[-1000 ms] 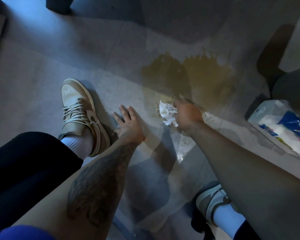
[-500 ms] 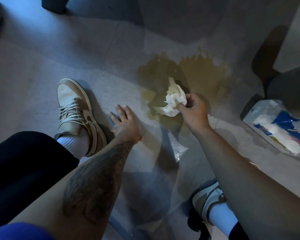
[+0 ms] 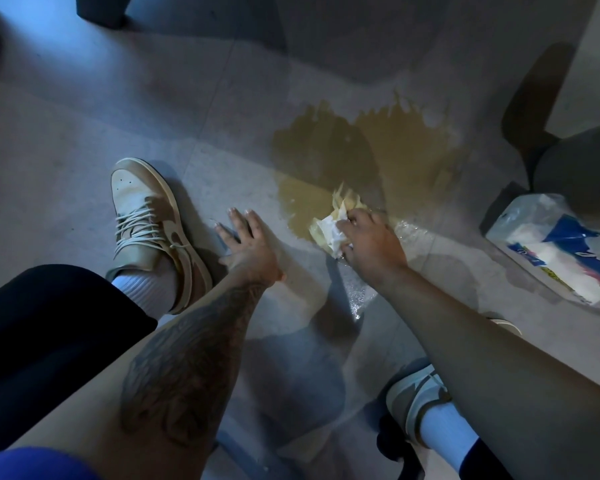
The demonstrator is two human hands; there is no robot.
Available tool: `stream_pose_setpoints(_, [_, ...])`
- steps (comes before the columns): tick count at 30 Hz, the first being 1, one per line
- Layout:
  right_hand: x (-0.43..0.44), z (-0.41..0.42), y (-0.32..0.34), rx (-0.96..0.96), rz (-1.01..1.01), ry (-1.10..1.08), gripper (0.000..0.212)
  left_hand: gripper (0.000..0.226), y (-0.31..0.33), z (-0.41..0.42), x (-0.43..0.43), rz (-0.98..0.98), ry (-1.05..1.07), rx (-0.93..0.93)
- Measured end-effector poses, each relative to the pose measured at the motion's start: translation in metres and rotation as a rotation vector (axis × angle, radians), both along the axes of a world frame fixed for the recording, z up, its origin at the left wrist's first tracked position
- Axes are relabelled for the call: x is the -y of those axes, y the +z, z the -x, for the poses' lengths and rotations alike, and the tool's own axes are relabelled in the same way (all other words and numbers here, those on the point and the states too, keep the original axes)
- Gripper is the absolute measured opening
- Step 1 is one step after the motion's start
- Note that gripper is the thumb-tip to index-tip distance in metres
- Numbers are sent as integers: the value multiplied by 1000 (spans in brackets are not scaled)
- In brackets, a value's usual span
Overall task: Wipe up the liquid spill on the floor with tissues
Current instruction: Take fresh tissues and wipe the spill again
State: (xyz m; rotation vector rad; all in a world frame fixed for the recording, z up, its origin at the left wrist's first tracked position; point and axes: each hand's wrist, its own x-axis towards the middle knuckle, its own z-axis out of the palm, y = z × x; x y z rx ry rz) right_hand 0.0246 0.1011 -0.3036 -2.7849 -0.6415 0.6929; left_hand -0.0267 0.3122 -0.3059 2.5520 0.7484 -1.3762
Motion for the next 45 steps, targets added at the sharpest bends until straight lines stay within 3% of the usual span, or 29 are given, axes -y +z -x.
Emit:
stream_pose_setpoints(3, [-6,-11,1,-46,-106,-121,35,151,1,0,0,-7,5,-11])
stream_pose_setpoints(9, [-12,-25,19,-420,-590,-824,22,150,2,-1,0,4,14,-9])
stream_pose_setpoints(11, [-5,-30,18,-406,-578,-961,15,149,4,-1,1,12,16,-6])
stream_pose_setpoints(13, [6,-31,19,-231,-431,-922,10,148,6,-2,2,19,12,-7])
stream_pose_setpoints(16, [23,-21,22,128,-342,-758,25,150,4,-1,1,12,12,-8])
stream_pose_setpoints(18, [26,-15,20,211,-294,-577,27,151,3,-1,1,7,10,-12])
stream_pose_setpoints(20, [27,-12,14,159,-196,-418,33,150,4,0,1,3,4,-14])
stream_pose_setpoints(24, [21,-16,10,17,-75,-350,45,150,5,-2,2,-10,5,-15])
stream_pose_setpoints(30, [4,-22,8,-124,-46,-260,29,149,5,0,2,3,2,-11])
stream_pose_setpoints(34, [-6,-22,13,-38,-157,-315,19,149,7,0,1,10,6,-6])
stream_pose_setpoints(37, [-18,-6,12,39,-156,-145,23,148,7,0,1,2,4,-3])
stream_pose_setpoints(45, [-16,18,-5,-85,-141,17,41,147,7,0,1,-3,13,-5])
